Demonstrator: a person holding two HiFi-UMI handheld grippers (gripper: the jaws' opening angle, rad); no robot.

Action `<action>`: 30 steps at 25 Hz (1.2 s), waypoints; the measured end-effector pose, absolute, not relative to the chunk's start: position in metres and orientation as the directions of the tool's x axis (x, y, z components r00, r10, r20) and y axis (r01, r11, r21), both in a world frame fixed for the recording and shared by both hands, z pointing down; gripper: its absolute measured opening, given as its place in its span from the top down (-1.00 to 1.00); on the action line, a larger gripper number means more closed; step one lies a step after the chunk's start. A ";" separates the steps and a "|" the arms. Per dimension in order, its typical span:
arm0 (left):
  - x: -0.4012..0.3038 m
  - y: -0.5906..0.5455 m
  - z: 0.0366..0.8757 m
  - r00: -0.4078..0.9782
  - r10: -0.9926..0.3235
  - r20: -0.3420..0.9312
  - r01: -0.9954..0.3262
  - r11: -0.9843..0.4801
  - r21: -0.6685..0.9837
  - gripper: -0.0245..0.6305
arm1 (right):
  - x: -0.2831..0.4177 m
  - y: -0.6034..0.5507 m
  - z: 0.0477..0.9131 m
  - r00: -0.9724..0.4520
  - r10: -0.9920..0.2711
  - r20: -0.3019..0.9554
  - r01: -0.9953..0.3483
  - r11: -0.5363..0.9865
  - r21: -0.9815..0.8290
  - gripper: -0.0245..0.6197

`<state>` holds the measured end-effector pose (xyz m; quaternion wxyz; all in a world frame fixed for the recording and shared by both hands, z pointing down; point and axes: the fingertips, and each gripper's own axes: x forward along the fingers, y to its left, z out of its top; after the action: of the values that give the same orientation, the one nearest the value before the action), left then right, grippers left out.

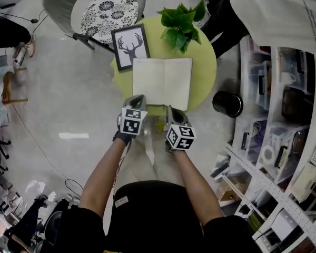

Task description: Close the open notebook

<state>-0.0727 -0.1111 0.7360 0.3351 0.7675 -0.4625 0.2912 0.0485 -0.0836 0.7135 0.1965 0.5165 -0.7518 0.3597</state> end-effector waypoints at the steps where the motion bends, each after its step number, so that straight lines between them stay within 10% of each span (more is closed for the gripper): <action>1: -0.075 -0.110 0.732 0.404 -0.519 0.753 -0.905 -0.344 0.249 0.87 | 0.048 -0.083 0.713 -0.386 -0.635 0.669 -0.919 0.207 -0.335 0.89; 30: -0.127 -0.065 0.730 0.414 -0.508 0.755 -0.909 -0.268 0.318 0.87 | 0.003 -0.080 0.719 -0.455 -0.549 0.702 -0.885 0.368 -0.286 0.89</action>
<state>-0.1272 -0.0649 0.7296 0.3785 0.7508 -0.4720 0.2651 0.0035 -0.0804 0.7192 0.2552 0.4555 -0.7867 0.3294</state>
